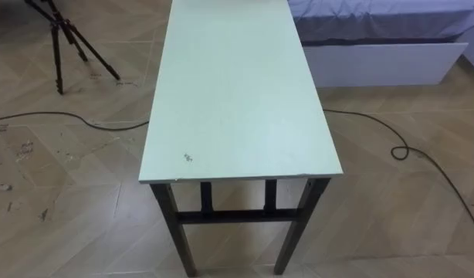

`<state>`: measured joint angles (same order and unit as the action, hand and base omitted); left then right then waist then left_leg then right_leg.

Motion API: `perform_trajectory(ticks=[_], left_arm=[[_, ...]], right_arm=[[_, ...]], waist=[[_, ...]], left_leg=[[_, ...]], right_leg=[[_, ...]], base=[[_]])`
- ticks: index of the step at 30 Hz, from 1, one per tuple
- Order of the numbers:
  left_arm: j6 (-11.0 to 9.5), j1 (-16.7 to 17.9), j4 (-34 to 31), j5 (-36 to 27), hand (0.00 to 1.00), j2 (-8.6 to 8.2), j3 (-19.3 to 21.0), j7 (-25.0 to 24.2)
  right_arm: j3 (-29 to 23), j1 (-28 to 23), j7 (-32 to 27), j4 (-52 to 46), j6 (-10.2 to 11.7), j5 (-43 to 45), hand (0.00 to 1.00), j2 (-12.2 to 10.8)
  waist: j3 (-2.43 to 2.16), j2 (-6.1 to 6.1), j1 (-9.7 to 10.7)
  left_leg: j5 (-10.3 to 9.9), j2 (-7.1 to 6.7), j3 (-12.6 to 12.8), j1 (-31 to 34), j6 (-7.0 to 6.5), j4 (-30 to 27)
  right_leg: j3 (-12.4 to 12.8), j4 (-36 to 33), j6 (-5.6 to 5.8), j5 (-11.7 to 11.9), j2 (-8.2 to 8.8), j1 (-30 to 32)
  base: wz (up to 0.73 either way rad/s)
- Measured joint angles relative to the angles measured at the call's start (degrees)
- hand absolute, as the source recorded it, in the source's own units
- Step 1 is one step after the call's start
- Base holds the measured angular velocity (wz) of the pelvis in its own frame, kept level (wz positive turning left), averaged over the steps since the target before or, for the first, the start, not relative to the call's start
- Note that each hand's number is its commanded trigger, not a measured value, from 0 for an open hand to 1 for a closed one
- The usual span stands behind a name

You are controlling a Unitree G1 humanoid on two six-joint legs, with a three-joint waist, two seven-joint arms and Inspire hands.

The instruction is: Move table with human

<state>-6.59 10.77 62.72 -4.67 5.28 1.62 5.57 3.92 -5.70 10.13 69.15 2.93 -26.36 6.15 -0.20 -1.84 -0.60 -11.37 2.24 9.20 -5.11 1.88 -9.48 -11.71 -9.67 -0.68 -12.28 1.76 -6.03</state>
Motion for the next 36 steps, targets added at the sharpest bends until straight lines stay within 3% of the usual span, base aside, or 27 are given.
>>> perform_trajectory(ticks=[2, 6, 10, 12, 16, 21, 26, 29, 34, 36], left_arm=[[0.0, 0.0, 0.1, -0.1, 0.00, 0.01, 0.0, 0.0], [0.0, 0.0, 0.1, -0.1, 0.00, -0.01, 0.0, 0.1], [0.0, -0.2, 0.1, -0.3, 0.00, -0.04, -0.1, 0.2], [0.0, -0.3, 0.1, -2.1, 0.00, -0.01, -0.6, 0.0], [0.3, 0.0, 0.6, -5.4, 0.00, -0.01, -0.7, -1.7], [1.9, -0.1, 2.7, -17.7, 0.00, -0.11, -0.8, -7.0], [5.8, -0.2, 1.4, -31.7, 0.00, 0.19, -1.8, -12.1], [6.9, -0.1, -0.9, -39.1, 0.00, 0.39, -2.6, -14.2], [8.0, 3.5, -11.5, -51.5, 0.00, 2.76, -8.9, -15.0], [8.5, 7.2, -20.7, -62.4, 0.00, 3.32, -11.0, -15.3]], right_arm=[[0.5, 0.0, 0.0, 0.0, 0.0, 0.0, 0.00, 0.0], [1.0, 0.0, 0.0, 0.0, 0.0, -0.1, 0.00, 0.0], [1.2, 0.1, 0.1, 0.0, 0.0, -0.6, 0.00, 0.0], [1.6, 0.2, 0.2, 0.0, 0.0, -1.9, 0.00, 0.0], [1.4, 0.1, 1.1, 0.4, -0.5, -5.0, 0.00, 0.0], [1.0, 0.1, 3.8, 0.6, -2.0, -11.6, 0.00, 0.0], [-0.2, -0.4, 5.9, -4.9, -5.5, -18.1, 0.00, 0.6], [-0.8, -0.1, 8.0, -7.9, -6.1, -21.2, 0.00, 0.5], [1.6, -4.1, 9.0, -21.4, -7.8, -28.1, 0.00, 0.5], [3.2, -9.0, 10.2, -31.0, -8.1, -35.4, 0.00, 0.3]], waist=[[0.08, -0.07, 0.1], [0.81, -0.13, 0.1], [0.75, -0.01, 0.1], [0.32, 0.09, 0.1], [0.23, 0.30, 0.2], [0.37, 0.90, 0.2], [0.53, 1.19, 0.4], [0.57, 1.27, 0.5], [0.50, 1.85, 0.4], [0.45, 2.22, 0.5]], left_leg=[[0.0, 0.00, 0.0, -0.2, 0.00, 0.1], [0.0, 0.00, 0.1, -0.5, 0.00, 0.0], [0.0, -0.01, 0.1, -0.3, 0.00, -0.1], [0.0, -0.01, 0.1, 0.0, -0.01, -0.2], [0.0, -0.05, -0.1, -0.2, -0.01, -0.1], [0.0, -0.04, -0.1, -0.4, 0.00, 0.0], [0.0, -0.02, 0.0, 0.3, -0.02, -0.3], [-0.1, -0.02, 0.0, 0.8, -0.12, -1.2], [-0.1, 0.00, 0.0, 2.3, -0.13, -2.2], [-0.1, -0.06, 0.0, 2.6, -0.13, -2.2]], right_leg=[[0.0, 0.0, 0.02, 0.0, 0.01, -0.2], [0.0, 0.0, 0.04, 0.0, 0.04, -0.5], [0.1, 0.5, 0.06, 0.0, 0.08, -0.4], [0.1, 0.9, 0.12, 0.1, 0.04, -0.3], [0.0, 0.8, 0.12, 0.3, 0.01, -0.7], [-0.6, 0.8, 0.14, 0.3, 0.12, -1.0], [-0.8, 0.6, 0.14, 0.3, 0.16, -0.5], [-0.9, 0.4, 0.14, 0.3, 0.26, -0.5], [-1.0, 0.0, 0.14, 0.3, 0.34, 0.7], [-1.0, -0.2, 0.15, 0.3, 0.78, 1.1]], base=[[0.00], [0.00], [0.00], [0.00], [0.00], [0.02], [0.02], [0.04], [0.02], [0.05]])
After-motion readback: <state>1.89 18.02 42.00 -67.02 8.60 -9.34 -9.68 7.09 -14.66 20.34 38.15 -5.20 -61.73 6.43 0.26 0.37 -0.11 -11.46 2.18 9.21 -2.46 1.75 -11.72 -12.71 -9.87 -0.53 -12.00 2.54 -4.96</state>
